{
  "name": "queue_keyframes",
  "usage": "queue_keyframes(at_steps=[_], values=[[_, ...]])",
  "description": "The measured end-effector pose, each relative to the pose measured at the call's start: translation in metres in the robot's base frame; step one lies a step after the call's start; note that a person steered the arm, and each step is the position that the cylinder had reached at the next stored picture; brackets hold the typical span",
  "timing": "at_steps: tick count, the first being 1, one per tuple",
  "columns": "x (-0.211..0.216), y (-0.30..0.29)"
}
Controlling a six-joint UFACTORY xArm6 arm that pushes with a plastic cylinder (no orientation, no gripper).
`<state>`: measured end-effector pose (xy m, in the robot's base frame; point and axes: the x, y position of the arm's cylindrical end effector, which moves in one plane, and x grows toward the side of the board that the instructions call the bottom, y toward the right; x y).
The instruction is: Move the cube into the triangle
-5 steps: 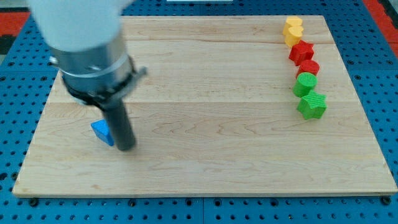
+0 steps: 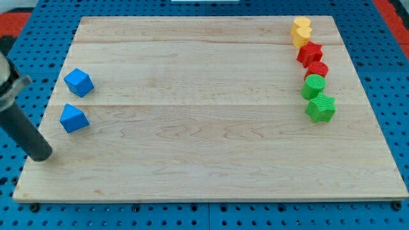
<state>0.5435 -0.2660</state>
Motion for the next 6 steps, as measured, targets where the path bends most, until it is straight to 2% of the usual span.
queue_keyframes(at_steps=[1,2,4,5,6], values=[[-0.005,0.052],[-0.043,0.046],[-0.085,0.052],[-0.035,0.065],[-0.052,0.008]])
